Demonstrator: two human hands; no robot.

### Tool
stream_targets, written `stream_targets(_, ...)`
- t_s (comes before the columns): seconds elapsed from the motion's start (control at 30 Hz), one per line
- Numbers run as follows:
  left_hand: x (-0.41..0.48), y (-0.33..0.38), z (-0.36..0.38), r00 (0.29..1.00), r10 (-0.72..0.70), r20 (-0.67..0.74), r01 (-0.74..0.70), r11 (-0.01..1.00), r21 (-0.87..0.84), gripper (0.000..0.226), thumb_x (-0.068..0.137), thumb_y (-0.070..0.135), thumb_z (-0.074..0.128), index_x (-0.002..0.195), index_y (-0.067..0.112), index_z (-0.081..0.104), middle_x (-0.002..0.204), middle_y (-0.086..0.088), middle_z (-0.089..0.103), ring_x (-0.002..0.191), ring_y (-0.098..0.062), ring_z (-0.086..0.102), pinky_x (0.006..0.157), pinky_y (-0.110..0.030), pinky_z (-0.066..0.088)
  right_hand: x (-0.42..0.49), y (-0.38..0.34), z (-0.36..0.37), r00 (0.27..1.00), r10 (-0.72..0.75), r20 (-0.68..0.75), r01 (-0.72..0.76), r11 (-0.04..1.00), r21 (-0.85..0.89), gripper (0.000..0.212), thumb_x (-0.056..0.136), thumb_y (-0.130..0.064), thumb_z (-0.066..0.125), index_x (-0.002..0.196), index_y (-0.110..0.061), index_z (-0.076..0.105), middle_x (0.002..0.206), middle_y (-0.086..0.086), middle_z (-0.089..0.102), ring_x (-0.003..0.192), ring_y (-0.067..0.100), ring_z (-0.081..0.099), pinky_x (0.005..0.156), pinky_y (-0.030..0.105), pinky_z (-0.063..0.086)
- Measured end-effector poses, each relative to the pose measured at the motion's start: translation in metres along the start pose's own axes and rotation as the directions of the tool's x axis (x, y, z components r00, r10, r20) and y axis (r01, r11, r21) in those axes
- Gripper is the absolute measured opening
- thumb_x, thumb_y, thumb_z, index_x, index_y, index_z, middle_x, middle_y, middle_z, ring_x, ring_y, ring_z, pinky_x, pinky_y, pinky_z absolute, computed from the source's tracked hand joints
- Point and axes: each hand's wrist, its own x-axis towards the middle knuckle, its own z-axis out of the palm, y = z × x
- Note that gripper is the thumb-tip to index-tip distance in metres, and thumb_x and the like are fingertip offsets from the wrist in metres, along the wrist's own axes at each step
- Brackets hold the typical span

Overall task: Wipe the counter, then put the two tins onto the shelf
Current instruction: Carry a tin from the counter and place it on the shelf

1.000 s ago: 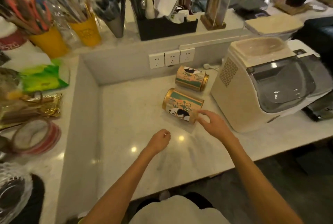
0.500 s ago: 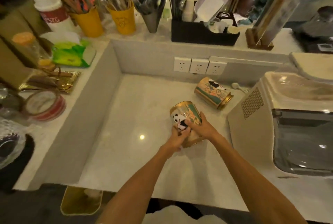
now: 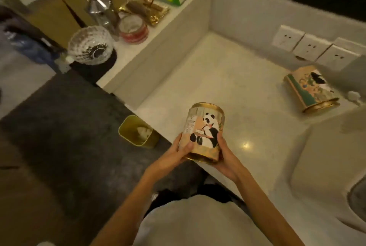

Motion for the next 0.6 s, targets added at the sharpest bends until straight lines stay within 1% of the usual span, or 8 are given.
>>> stream_targets(0.1, -0.061, -0.034, -0.036, 0.986, -0.020, -0.168, 0.007, 0.997, -0.082, 0.076, 0.082, 0.043, 0.068, 0.145, 0.024, 0.031, 0.133, -0.001, 0.059, 0.119, -0.016, 0.062, 0.101, -0.036, 0.051, 0.006, 0.034, 0.042, 0.986, 0.140, 0.094, -0.120, 0.974, -0.194, 0.073, 0.086, -0.056, 0.065, 0.149, -0.036, 0.033, 0.148, 0.009, 0.051, 0.133, 0.035, 0.051, 0.103, 0.062, 0.044)
stream_targets(0.17, -0.102, -0.060, -0.055, 0.958, -0.043, -0.283, 0.010, 0.993, -0.116, 0.072, 0.076, 0.047, 0.068, 0.138, 0.020, 0.041, 0.122, 0.001, 0.065, 0.110, -0.014, 0.067, 0.095, -0.031, 0.054, 0.011, 0.060, 0.073, 0.958, 0.229, 0.170, -0.164, 0.930, -0.330, 0.074, 0.083, -0.053, 0.071, 0.146, -0.043, 0.034, 0.147, 0.008, 0.052, 0.132, 0.036, 0.052, 0.103, 0.066, 0.042)
stream_targets(0.2, -0.122, -0.075, -0.063, 0.945, -0.048, -0.323, -0.006, 0.987, -0.162, 0.072, 0.074, 0.049, 0.069, 0.134, 0.021, 0.042, 0.120, 0.001, 0.066, 0.108, -0.014, 0.067, 0.095, -0.030, 0.053, 0.013, 0.075, 0.090, 0.937, 0.284, 0.206, -0.187, 0.901, -0.392, 0.074, 0.082, -0.053, 0.071, 0.145, -0.046, 0.034, 0.147, 0.007, 0.052, 0.132, 0.035, 0.052, 0.103, 0.066, 0.043)
stream_targets(0.27, -0.158, -0.109, -0.077, 0.912, -0.063, -0.404, -0.048, 0.965, -0.257, 0.084, 0.070, 0.055, 0.074, 0.137, 0.019, 0.037, 0.122, 0.001, 0.064, 0.111, -0.014, 0.065, 0.100, -0.032, 0.051, 0.016, 0.107, 0.123, 0.891, 0.379, 0.249, -0.214, 0.835, -0.507, 0.074, 0.082, -0.052, 0.072, 0.145, -0.050, 0.032, 0.146, 0.004, 0.054, 0.131, 0.031, 0.054, 0.103, 0.062, 0.045)
stream_targets(0.37, -0.208, -0.161, -0.095, 0.819, -0.103, -0.565, -0.121, 0.931, -0.345, 0.095, 0.067, 0.057, 0.077, 0.140, 0.019, 0.029, 0.125, 0.005, 0.059, 0.113, -0.011, 0.061, 0.095, -0.027, 0.053, 0.018, 0.161, 0.178, 0.845, 0.466, 0.265, -0.205, 0.738, -0.643, 0.084, 0.077, -0.052, 0.077, 0.146, -0.049, 0.029, 0.143, 0.000, 0.057, 0.128, 0.026, 0.057, 0.106, 0.057, 0.045)
stream_targets(0.43, -0.243, -0.195, -0.107, 0.742, -0.154, -0.652, -0.188, 0.887, -0.422, 0.102, 0.063, 0.061, 0.080, 0.142, 0.021, 0.029, 0.128, 0.002, 0.059, 0.115, -0.016, 0.061, 0.098, -0.034, 0.052, 0.011, 0.203, 0.219, 0.809, 0.517, 0.280, -0.187, 0.677, -0.712, 0.087, 0.074, -0.052, 0.079, 0.147, -0.048, 0.031, 0.141, 0.001, 0.059, 0.127, 0.027, 0.059, 0.105, 0.058, 0.045)
stream_targets(0.53, -0.302, -0.233, -0.128, 0.642, -0.141, -0.754, -0.349, 0.821, -0.451, 0.085, 0.074, 0.050, 0.075, 0.140, 0.020, 0.031, 0.128, -0.001, 0.059, 0.112, -0.016, 0.063, 0.079, -0.022, 0.056, -0.004, 0.267, 0.275, 0.727, 0.614, 0.306, -0.163, 0.587, -0.793, 0.083, 0.076, -0.053, 0.077, 0.146, -0.045, 0.034, 0.139, 0.003, 0.060, 0.125, 0.027, 0.060, 0.104, 0.058, 0.046)
stream_targets(0.6, -0.346, -0.255, -0.139, 0.558, -0.137, -0.818, -0.460, 0.770, -0.443, 0.084, 0.074, 0.045, 0.074, 0.142, 0.017, 0.033, 0.128, -0.002, 0.060, 0.110, -0.015, 0.066, 0.076, -0.019, 0.057, -0.018, 0.306, 0.316, 0.652, 0.677, 0.341, -0.100, 0.523, -0.846, 0.080, 0.078, -0.053, 0.074, 0.146, -0.045, 0.033, 0.140, 0.002, 0.060, 0.125, 0.026, 0.060, 0.105, 0.058, 0.045)
